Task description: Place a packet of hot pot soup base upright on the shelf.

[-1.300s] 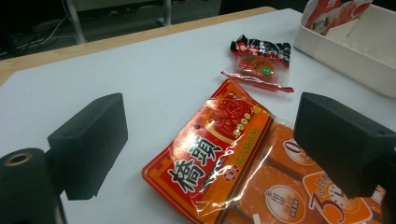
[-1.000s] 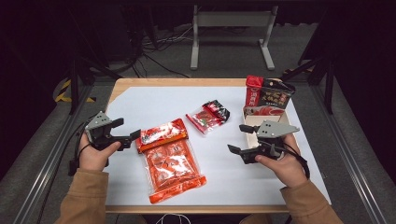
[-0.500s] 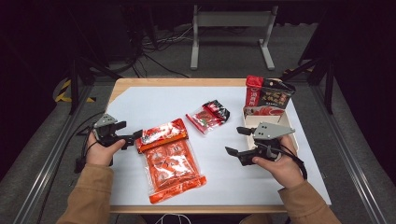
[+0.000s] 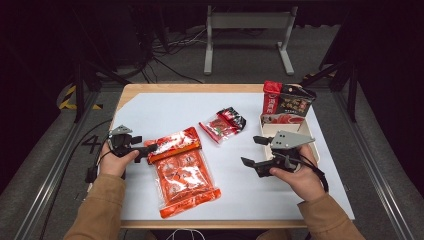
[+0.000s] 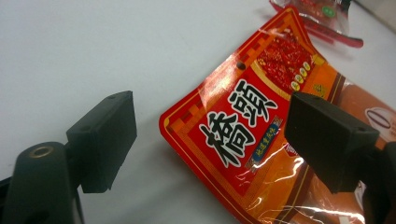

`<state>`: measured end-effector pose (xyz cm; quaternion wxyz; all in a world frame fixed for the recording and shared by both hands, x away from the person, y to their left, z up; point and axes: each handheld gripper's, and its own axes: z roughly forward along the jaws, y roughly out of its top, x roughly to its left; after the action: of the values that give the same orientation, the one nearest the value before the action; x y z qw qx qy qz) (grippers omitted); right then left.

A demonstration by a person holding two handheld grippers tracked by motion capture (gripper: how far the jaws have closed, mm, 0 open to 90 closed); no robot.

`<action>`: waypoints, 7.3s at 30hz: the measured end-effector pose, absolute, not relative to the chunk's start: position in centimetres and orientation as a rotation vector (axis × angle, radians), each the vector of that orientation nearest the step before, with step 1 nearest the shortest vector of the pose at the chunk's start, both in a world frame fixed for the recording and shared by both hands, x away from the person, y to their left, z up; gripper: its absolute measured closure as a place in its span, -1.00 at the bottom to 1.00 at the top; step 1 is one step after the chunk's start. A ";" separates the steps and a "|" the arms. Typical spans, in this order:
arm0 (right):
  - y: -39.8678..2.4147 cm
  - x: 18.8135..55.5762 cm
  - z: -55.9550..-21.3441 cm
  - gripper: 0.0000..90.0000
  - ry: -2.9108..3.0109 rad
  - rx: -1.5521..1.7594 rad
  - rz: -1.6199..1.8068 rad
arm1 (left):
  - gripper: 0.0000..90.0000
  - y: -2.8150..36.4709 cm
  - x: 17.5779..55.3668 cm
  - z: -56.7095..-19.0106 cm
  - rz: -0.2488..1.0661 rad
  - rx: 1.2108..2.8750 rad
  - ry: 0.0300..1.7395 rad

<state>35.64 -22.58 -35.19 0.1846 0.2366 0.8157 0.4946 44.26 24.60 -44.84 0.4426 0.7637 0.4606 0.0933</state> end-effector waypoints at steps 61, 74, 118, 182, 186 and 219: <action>-22.6 35.7 -35.3 -0.20 2.369 0.628 1.367 | 1.00 23.2 41.4 -39.9 0.248 1.879 0.887; -22.5 35.5 -35.3 -0.08 2.411 0.618 1.394 | 1.00 22.9 39.8 -36.8 0.255 1.828 0.837; -20.8 35.5 -34.4 -0.37 2.417 0.539 1.530 | 1.00 18.6 31.4 -27.5 0.443 1.793 0.432; -11.6 36.5 -34.7 0.56 2.508 0.064 1.642 | 1.00 17.8 31.0 -26.7 0.412 1.696 0.394; -11.9 36.4 -34.2 0.56 2.529 0.062 1.621 | 1.00 18.0 31.4 -26.8 0.384 1.695 0.393; -19.0 38.5 -29.1 0.56 2.440 0.329 1.540 | -0.62 18.8 36.0 -31.3 0.462 1.927 0.662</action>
<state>38.49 -19.03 -29.13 0.1183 0.1125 0.8343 0.5265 35.95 18.76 -31.33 0.5023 0.7976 0.2739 0.1911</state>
